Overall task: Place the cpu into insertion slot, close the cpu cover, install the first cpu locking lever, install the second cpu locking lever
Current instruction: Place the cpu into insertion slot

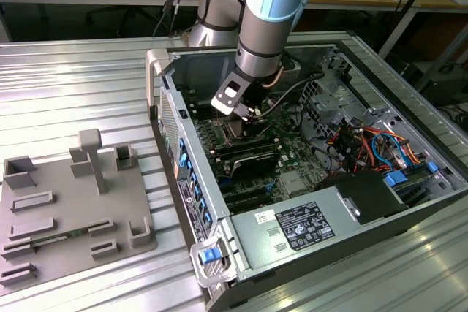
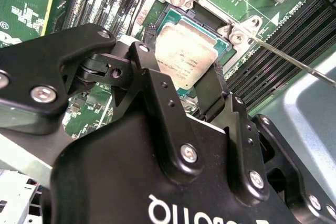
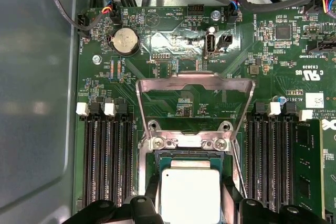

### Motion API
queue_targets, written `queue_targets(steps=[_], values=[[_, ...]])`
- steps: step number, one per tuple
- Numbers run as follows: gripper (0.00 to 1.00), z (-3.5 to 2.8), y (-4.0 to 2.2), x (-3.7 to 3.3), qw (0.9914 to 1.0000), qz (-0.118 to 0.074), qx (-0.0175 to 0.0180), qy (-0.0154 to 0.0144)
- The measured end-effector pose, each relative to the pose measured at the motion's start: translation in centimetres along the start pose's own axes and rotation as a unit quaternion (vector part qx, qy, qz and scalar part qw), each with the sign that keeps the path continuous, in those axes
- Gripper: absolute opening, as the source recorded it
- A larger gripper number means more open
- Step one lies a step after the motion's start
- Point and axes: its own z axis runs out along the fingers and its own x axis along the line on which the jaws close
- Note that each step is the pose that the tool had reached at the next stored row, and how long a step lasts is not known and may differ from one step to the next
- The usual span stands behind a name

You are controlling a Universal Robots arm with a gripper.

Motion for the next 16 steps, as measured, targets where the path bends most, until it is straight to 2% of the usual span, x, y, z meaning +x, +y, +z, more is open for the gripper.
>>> queue_targets(steps=[8, 16], values=[[0.55, -0.43, 0.07, 0.08, 1.0, 0.0, -0.0007, 0.0009], [0.55, -0.45, 0.07, 0.07, 0.99998, 0.007, -0.0006, -0.0006]])
